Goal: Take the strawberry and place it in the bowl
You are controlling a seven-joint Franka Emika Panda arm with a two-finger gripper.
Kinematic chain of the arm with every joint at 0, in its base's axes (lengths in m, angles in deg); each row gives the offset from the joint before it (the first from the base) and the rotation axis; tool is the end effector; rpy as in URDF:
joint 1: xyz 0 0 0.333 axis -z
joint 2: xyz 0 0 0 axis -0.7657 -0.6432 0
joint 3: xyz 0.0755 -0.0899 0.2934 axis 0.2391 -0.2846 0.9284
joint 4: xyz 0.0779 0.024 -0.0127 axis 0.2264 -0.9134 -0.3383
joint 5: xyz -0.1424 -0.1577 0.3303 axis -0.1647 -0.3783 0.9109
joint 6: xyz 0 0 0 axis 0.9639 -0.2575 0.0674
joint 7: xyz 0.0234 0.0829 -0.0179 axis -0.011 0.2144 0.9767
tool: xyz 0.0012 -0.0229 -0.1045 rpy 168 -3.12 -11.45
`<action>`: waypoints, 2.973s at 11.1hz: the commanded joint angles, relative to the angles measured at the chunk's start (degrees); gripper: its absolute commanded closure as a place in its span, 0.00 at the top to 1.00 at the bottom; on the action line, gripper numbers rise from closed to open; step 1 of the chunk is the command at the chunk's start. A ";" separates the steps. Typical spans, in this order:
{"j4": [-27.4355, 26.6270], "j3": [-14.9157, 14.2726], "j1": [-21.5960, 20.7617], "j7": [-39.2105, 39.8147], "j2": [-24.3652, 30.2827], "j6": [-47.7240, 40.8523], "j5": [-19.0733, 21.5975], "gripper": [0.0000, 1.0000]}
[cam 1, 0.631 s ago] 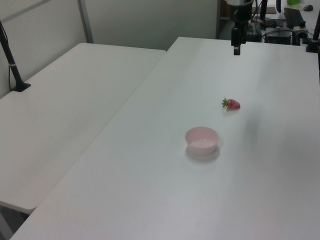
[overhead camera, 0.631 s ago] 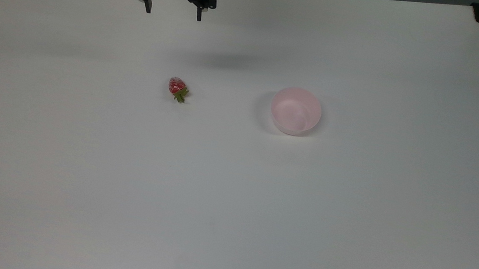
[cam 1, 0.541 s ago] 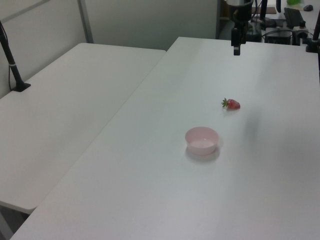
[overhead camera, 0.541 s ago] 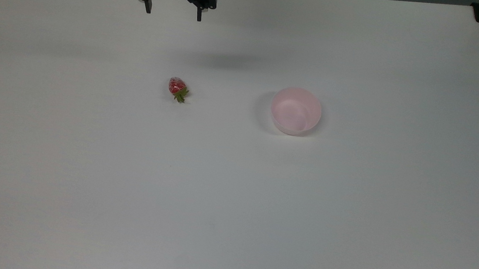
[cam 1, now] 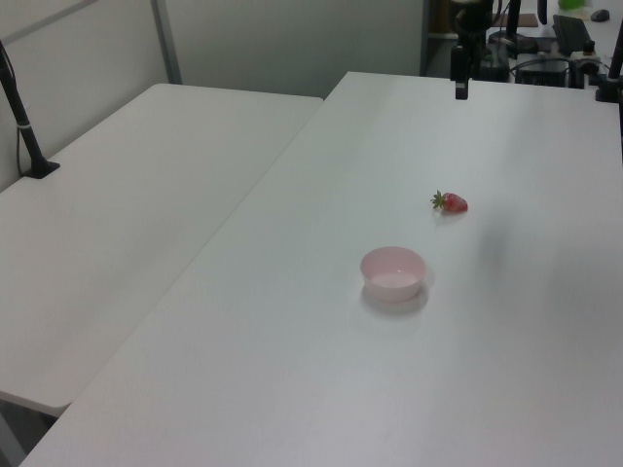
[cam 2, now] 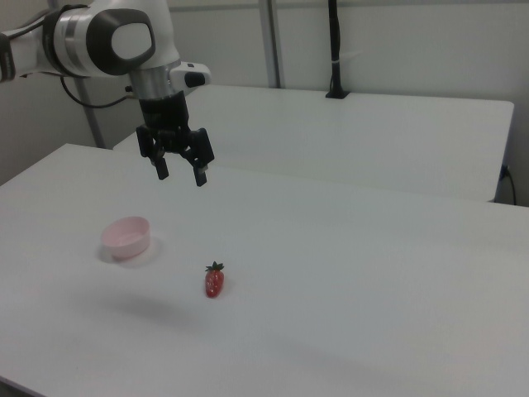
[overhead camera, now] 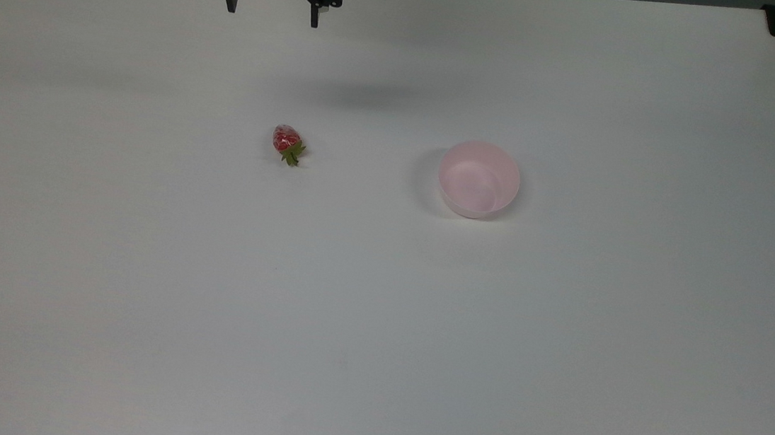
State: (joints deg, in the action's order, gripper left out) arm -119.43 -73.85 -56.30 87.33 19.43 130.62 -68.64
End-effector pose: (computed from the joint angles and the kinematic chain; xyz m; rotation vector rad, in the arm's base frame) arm 0.5686 -0.0255 0.5633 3.0638 -0.0167 -0.0860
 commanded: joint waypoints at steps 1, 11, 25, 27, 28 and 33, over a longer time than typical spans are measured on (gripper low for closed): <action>0.56 0.14 0.17 -0.37 0.46 -1.77 0.81 1.00; 1.71 0.14 0.61 1.99 -0.24 -0.19 0.29 1.00; -12.58 -5.22 -6.33 13.16 -14.13 20.27 -0.15 0.97; -18.40 -5.22 -6.42 12.99 -14.13 27.37 -2.17 0.95; -19.03 -5.22 -6.33 12.98 -14.48 28.89 -2.26 0.90; -18.69 -5.22 -6.33 13.33 -15.27 29.78 -3.23 0.42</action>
State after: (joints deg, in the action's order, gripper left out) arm -136.80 -77.69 -61.49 99.55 3.08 158.53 -70.81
